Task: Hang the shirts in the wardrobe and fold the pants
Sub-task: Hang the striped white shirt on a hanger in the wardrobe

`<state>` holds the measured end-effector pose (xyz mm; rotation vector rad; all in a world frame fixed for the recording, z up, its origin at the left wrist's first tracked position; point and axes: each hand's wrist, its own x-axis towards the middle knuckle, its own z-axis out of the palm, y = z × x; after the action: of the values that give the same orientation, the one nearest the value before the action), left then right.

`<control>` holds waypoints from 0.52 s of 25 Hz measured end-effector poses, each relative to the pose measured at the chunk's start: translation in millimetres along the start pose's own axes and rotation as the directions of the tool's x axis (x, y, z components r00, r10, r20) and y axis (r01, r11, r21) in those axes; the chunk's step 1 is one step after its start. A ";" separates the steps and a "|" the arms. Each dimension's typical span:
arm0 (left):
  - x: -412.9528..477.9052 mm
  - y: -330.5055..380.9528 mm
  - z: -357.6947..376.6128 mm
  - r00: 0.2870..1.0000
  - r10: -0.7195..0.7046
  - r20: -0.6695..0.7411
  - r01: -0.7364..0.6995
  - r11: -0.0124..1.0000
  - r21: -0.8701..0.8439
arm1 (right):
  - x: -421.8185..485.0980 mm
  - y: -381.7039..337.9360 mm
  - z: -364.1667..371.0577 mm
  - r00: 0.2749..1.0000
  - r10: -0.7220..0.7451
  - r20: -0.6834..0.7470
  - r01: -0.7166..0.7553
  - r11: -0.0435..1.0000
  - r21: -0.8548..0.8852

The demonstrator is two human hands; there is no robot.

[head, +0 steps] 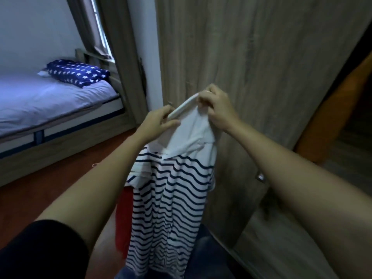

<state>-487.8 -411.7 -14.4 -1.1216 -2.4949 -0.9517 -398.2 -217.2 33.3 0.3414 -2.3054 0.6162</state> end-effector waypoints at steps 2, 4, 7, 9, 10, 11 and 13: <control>3.4 4.6 -4.9 0.997 -0.005 0.074 -0.003 0.995 0.103 | -2.3 -6.1 -29.8 0.999 -0.009 -0.033 0.008 0.999 -0.031; 2.7 13.6 -8.7 0.991 -0.009 0.132 -0.019 0.978 0.209 | -15.6 -4.2 -59.6 0.992 0.014 -0.128 -0.022 0.998 -0.059; 15.1 58.9 -23.4 0.991 0.084 -0.105 -0.070 0.989 0.133 | -35.1 3.6 -113.4 0.950 0.098 -0.296 -0.117 0.992 -0.045; 30.2 111.6 -34.5 0.914 0.127 -0.386 -0.154 0.987 -0.040 | -44.2 3.3 -149.9 0.945 0.073 -0.318 -0.126 0.981 -0.149; 40.6 134.1 -37.0 0.899 0.131 -0.418 -0.179 0.981 -0.077 | -45.9 3.6 -167.3 0.954 0.067 -0.293 -0.136 0.966 -0.220; 49.6 152.1 -36.1 0.912 0.139 -0.385 -0.179 0.981 -0.071 | -49.1 3.2 -185.3 0.962 0.086 -0.259 -0.164 0.942 -0.294; 60.5 184.5 -27.1 0.962 0.169 -0.215 -0.190 0.978 -0.082 | -64.5 3.6 -229.0 0.975 0.166 -0.147 -0.215 0.869 -0.445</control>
<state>-393.8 -303.8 119.5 -1.1891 -2.1611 -1.0923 -222.2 -90.6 131.3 -0.1442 -2.3103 0.1567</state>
